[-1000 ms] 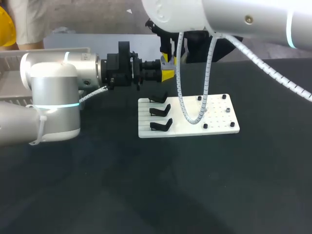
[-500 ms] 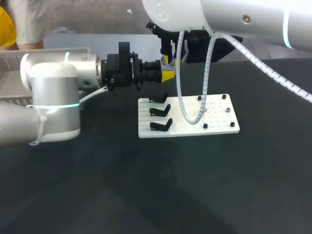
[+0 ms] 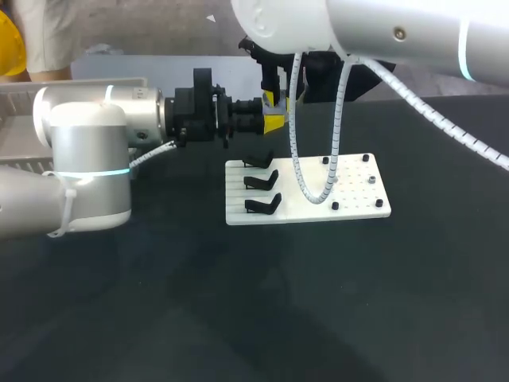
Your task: Pick up each earbud case from the left stands, insert the matching earbuds, close the lid, and place the case in the box.
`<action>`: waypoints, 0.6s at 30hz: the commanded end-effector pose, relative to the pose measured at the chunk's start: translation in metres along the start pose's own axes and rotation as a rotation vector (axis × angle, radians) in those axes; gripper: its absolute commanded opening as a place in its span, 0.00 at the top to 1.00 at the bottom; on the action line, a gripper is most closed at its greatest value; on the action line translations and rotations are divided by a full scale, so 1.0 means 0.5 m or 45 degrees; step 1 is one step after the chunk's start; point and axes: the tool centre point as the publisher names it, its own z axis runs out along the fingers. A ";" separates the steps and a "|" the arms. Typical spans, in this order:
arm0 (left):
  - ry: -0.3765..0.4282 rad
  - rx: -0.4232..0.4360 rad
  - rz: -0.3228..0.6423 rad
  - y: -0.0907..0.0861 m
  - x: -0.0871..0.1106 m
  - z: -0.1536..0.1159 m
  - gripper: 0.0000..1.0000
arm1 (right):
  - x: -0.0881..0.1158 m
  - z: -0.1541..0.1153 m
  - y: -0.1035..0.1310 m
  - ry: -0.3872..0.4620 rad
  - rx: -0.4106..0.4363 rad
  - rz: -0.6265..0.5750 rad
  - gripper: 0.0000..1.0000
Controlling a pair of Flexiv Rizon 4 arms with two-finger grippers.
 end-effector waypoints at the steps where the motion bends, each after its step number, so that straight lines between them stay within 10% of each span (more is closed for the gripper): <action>1: -0.006 -0.010 0.005 -0.004 0.000 0.000 1.00 | 0.000 -0.004 0.000 -0.002 -0.001 -0.001 0.67; 15: -0.006 -0.010 0.005 -0.004 0.000 0.000 1.00 | 0.042 -0.092 -0.101 -0.120 -0.266 -0.287 0.47; 18: -0.006 -0.010 0.005 -0.004 0.000 0.000 1.00 | 0.049 -0.096 -0.123 -0.155 -0.271 -0.383 0.08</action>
